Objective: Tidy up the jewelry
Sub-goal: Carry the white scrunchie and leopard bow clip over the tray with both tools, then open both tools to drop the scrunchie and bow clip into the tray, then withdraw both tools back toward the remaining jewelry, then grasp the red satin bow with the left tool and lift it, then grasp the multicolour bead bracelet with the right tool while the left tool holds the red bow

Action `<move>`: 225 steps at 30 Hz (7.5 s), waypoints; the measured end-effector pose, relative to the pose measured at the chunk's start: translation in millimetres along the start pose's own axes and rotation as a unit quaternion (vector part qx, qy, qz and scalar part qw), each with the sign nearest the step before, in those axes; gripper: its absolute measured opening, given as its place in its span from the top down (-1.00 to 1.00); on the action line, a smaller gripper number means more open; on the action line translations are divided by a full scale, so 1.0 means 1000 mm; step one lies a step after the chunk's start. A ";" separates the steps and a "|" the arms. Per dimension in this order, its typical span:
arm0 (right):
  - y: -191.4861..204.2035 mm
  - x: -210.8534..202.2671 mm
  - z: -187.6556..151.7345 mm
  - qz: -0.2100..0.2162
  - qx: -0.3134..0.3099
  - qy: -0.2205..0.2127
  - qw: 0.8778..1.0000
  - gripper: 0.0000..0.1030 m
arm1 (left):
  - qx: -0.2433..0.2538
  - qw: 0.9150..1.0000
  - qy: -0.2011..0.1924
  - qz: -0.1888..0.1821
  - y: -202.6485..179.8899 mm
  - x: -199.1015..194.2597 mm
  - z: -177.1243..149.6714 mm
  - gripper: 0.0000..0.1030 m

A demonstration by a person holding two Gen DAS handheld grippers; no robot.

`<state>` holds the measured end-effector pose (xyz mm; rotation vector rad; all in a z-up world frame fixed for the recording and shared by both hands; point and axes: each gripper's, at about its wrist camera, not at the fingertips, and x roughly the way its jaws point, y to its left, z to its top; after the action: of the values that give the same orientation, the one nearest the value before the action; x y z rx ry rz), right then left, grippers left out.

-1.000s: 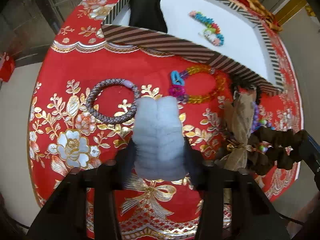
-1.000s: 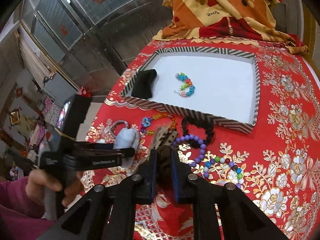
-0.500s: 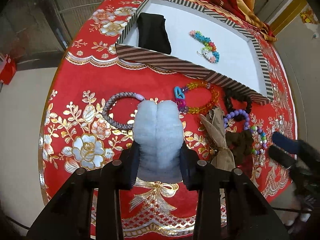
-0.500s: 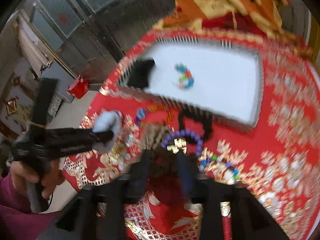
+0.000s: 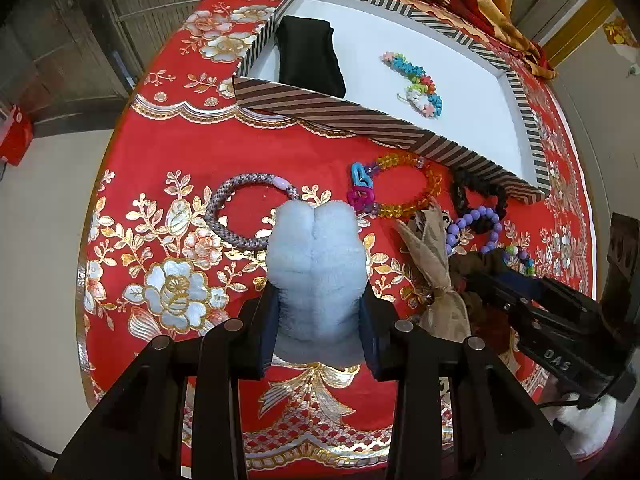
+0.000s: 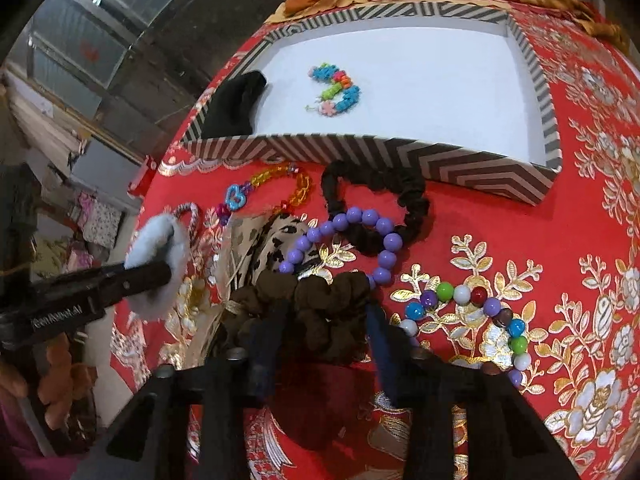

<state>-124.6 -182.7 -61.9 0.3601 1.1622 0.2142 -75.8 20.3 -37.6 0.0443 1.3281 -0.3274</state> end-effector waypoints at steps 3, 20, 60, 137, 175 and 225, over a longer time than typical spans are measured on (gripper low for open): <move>0.008 -0.005 -0.001 0.002 -0.013 -0.009 1.000 0.65 | -0.002 1.000 -0.001 -0.001 0.001 -0.001 0.000 0.34; 0.049 -0.098 0.039 0.024 -0.064 -0.105 0.992 0.67 | 0.005 0.999 -0.050 -0.005 -0.002 -0.039 0.016 0.34; -0.005 -0.007 0.231 0.020 -0.065 -0.075 0.995 0.67 | -0.019 0.995 -0.069 0.070 -0.030 0.016 0.227 0.34; -0.007 -0.149 0.034 -0.217 0.023 -0.152 0.964 0.12 | 0.019 0.997 -0.079 0.007 -0.019 -0.072 0.023 0.10; -0.051 -0.047 -0.033 -0.178 0.010 0.007 0.984 -0.09 | 0.424 0.901 0.063 -0.073 -0.136 0.018 -0.131 -0.32; -0.001 -0.115 0.050 -0.163 -0.100 -0.088 0.978 0.84 | 0.160 0.985 -0.039 -0.043 -0.058 -0.043 0.049 0.69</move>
<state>-123.2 -231.9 53.6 0.0074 0.9970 0.0097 -52.7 -36.6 24.3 0.2416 1.1913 -0.6081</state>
